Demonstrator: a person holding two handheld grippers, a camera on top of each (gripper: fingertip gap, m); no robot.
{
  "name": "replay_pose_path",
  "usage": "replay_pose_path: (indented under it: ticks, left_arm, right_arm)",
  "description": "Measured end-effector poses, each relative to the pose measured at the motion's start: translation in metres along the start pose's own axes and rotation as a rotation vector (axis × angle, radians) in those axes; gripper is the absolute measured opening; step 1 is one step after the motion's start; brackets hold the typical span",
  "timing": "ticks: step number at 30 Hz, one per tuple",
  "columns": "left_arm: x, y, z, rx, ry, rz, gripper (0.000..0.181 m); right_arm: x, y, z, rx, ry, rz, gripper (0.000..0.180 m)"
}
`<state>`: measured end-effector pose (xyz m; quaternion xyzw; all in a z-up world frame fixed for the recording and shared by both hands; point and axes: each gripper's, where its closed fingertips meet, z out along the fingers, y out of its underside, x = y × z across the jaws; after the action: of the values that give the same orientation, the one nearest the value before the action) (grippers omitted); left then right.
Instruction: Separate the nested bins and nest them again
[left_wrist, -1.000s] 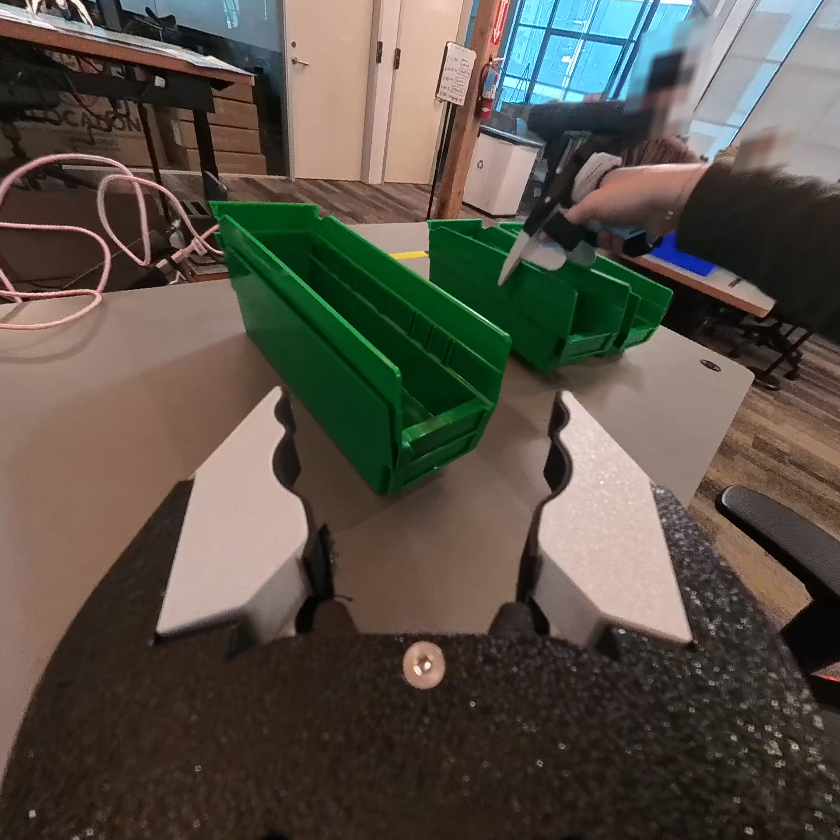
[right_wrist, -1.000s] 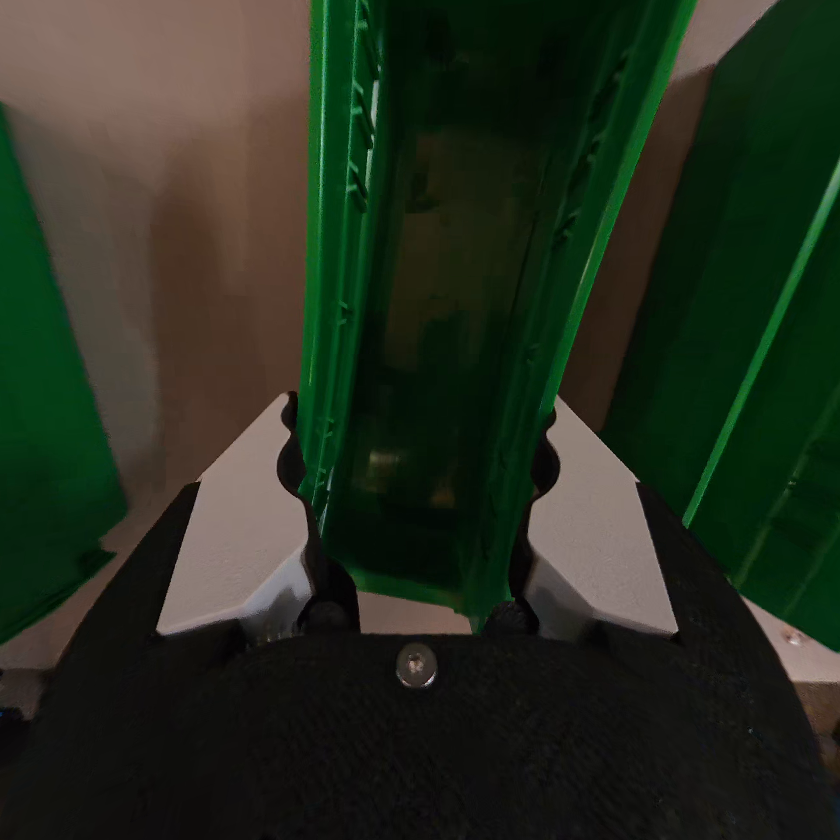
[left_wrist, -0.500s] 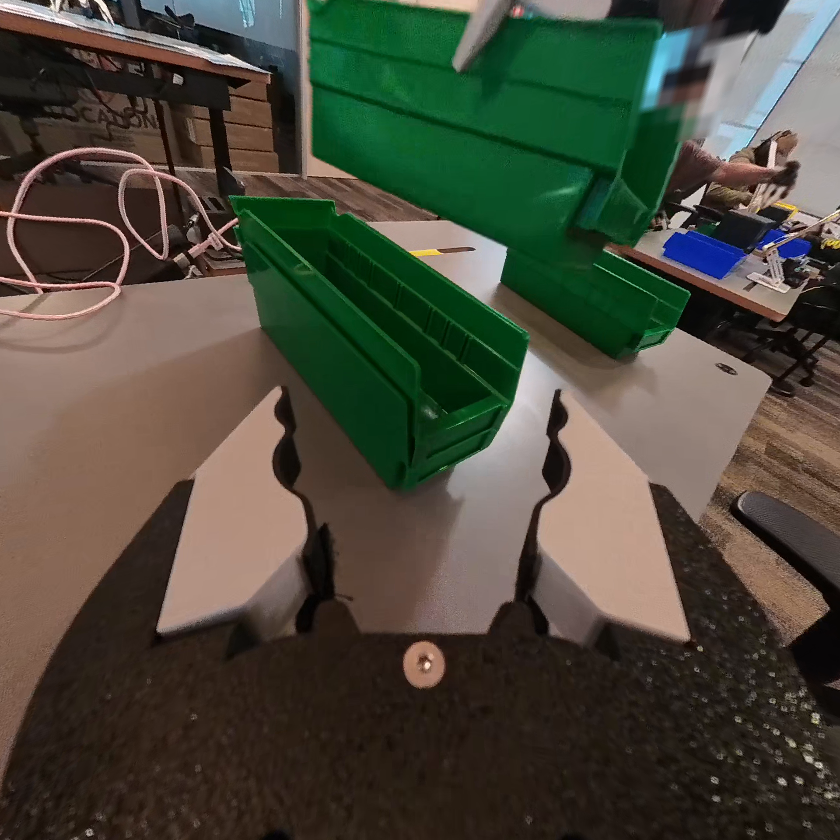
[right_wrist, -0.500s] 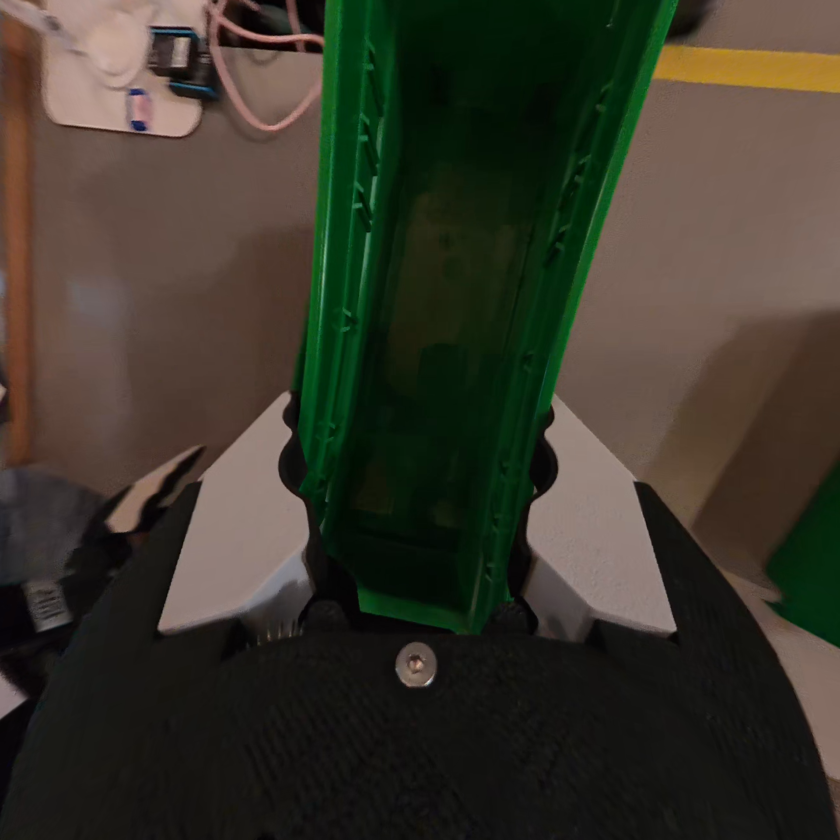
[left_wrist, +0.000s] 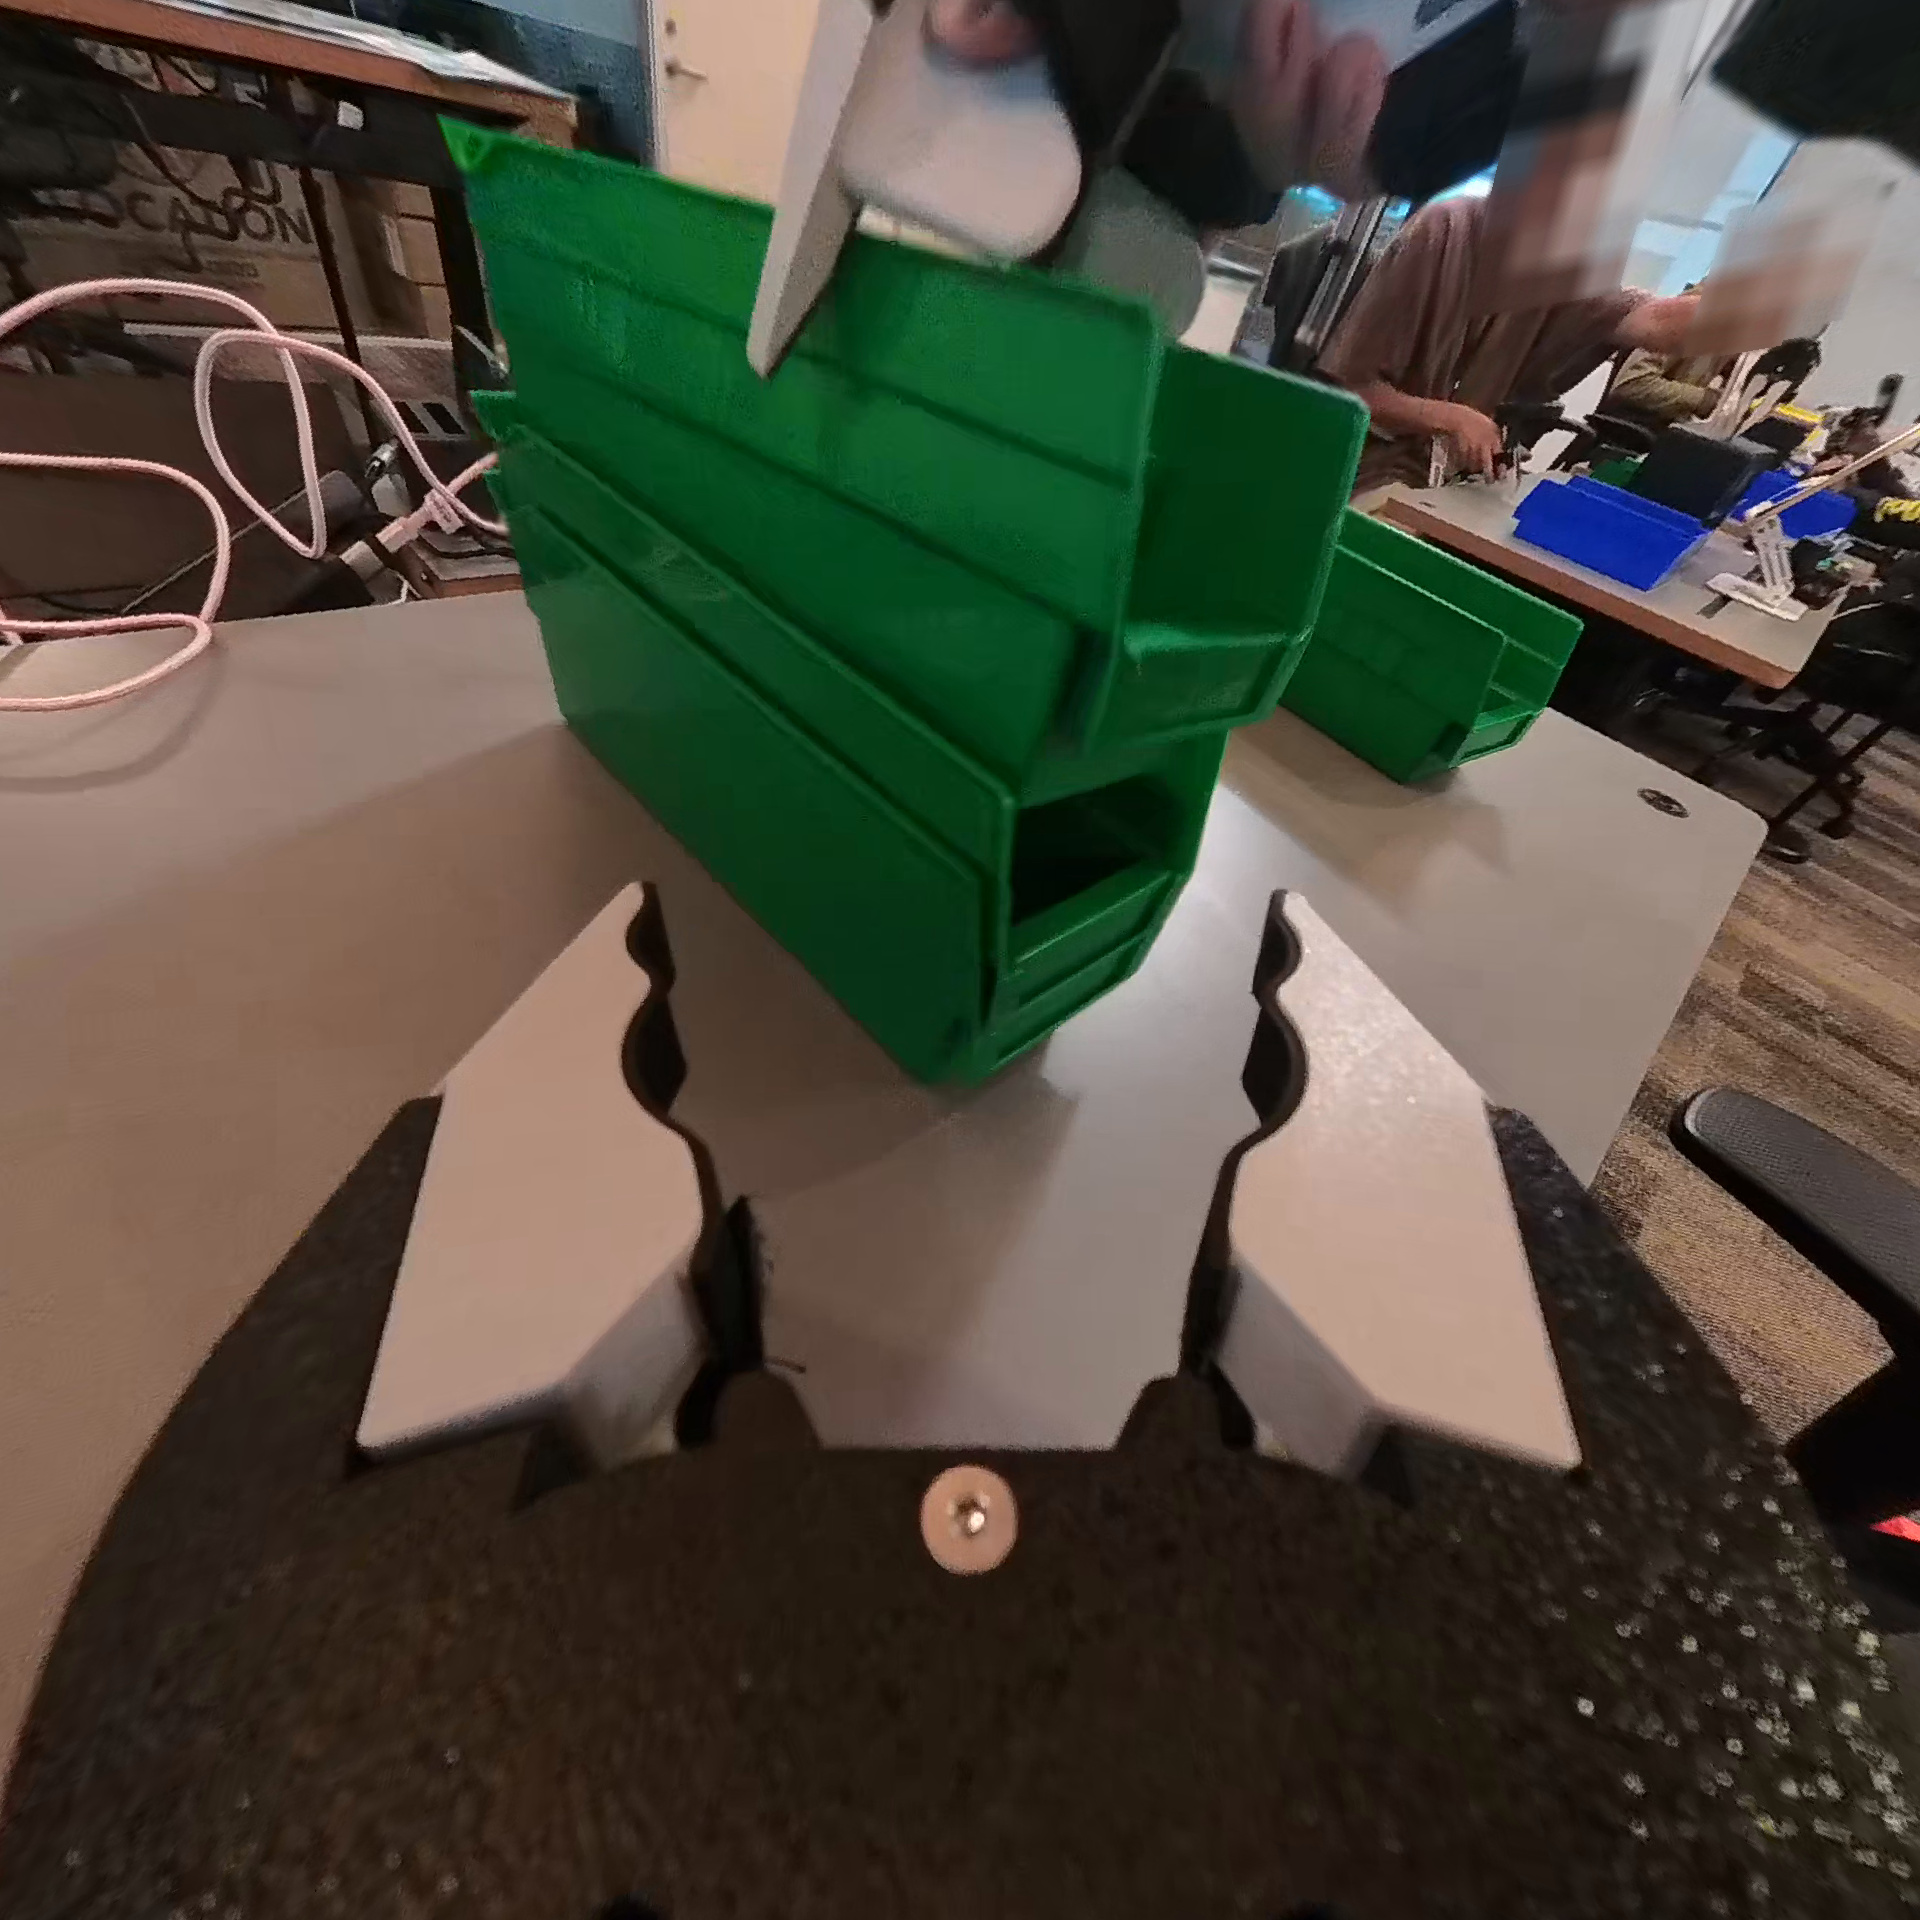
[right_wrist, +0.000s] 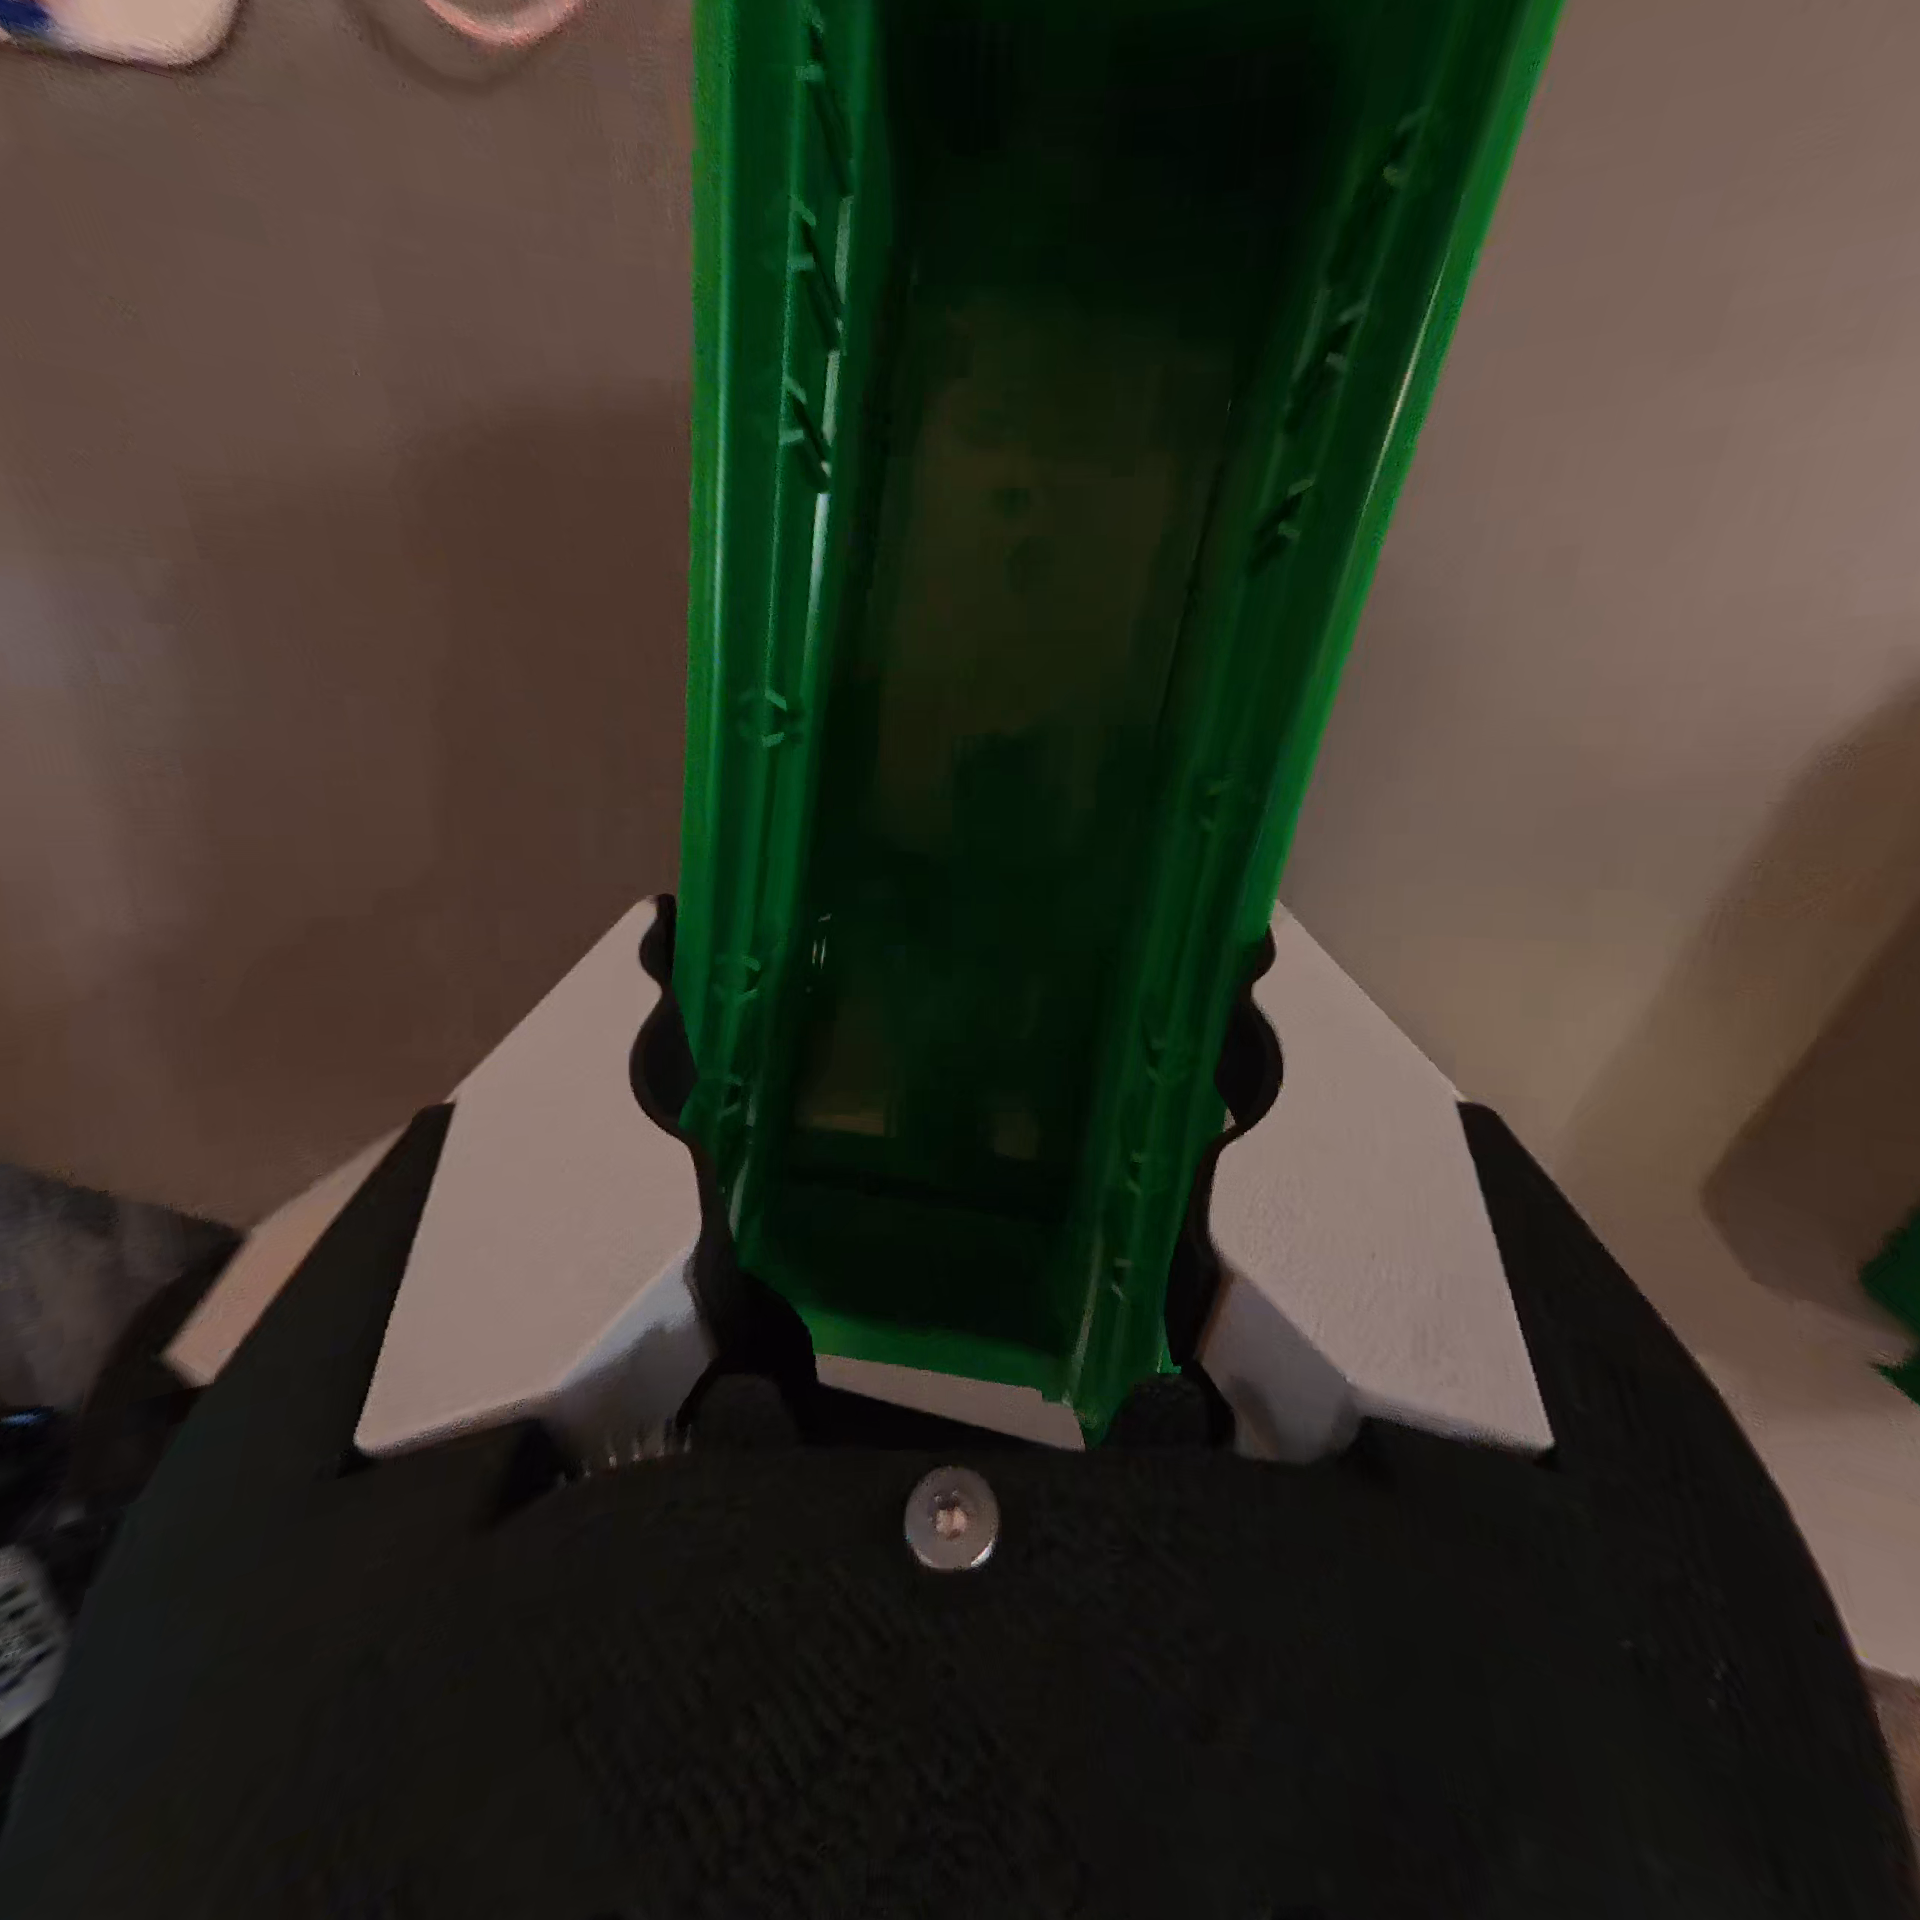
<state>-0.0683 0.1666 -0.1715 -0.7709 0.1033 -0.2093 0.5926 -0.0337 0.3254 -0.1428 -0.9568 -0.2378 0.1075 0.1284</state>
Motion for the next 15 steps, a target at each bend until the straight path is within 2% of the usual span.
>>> replay_pose_path:
  ticks: [3,8,9,11,15]
  left_arm:
    - [0.001,-0.001,-0.001,0.004,0.002,0.001,0.11]
    - [0.003,-0.002,-0.001,0.009,0.007,0.005,0.11]
    - [0.003,-0.002,-0.001,0.009,0.007,0.004,0.11]
    - [0.003,-0.002,-0.001,0.007,0.01,0.002,0.111]
    - [0.002,-0.005,-0.003,0.021,0.011,-0.002,0.111]
  right_arm:
    - [0.004,0.003,0.016,-0.011,0.081,-0.044,0.108]
    - [0.006,0.01,0.041,-0.021,0.069,-0.053,0.127]
    - [0.005,0.007,0.042,-0.001,0.051,-0.072,0.132]
    - [-0.008,0.0,0.035,0.056,-0.04,-0.119,0.156]
    - [-0.022,0.008,0.003,0.215,-0.201,-0.349,0.16]
